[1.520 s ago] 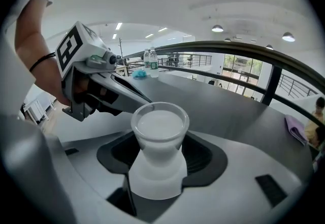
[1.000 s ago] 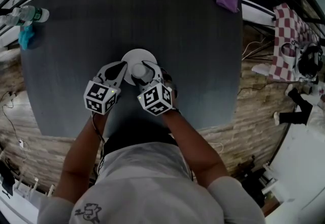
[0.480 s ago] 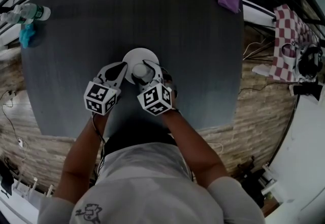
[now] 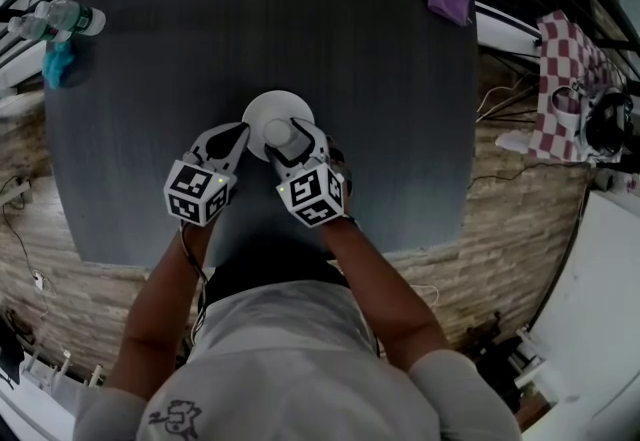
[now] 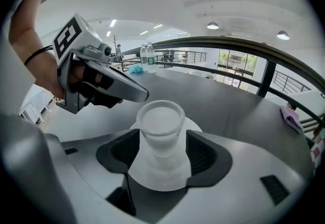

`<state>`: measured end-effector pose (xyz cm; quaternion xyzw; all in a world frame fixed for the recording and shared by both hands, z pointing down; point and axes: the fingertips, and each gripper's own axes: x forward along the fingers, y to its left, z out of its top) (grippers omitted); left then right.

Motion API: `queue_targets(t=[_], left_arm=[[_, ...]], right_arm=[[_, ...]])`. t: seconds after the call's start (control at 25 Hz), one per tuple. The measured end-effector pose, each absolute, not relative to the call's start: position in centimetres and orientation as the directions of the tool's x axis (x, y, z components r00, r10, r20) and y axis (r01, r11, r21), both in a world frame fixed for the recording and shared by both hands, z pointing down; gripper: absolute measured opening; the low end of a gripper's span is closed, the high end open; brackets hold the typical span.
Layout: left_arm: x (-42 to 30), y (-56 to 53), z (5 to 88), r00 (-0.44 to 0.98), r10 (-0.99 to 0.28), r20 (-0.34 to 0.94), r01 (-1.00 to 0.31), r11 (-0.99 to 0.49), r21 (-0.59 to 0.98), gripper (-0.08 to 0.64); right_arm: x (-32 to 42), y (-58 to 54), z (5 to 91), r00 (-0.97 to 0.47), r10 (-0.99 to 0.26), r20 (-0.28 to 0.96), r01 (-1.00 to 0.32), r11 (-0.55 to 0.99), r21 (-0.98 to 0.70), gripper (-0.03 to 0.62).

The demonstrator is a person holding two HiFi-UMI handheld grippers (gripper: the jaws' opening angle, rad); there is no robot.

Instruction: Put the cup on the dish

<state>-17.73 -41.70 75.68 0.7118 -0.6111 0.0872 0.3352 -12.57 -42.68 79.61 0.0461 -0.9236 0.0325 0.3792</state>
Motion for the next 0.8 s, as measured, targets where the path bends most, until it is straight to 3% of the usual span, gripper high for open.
queue_targets(t=[0.4,0.6,0.8], left_arm=[[-15.1,-38.3,69.4,0.187,-0.836,0.516,-0.95,-0.021,0.31,-0.002],[-13.9,-33.6,64.8,0.18,-0.853,0.489,-0.953,-0.029,0.302,-0.002],[-13.5,-28.8,59.8,0.22,-0.887,0.406,-0.947,-0.094,0.308,-0.002]], right_arm=[[-6.0,-40.9,75.2,-0.735,-0.095,0.672,-0.183,0.981,-0.061,0.258],[-5.4,-37.2,69.7,-0.779,-0.141,0.611,-0.23,0.971,-0.069,0.033],[-7.8,-32.3,63.5,-0.842,-0.198,0.502,-0.271,0.96,-0.076,0.014]])
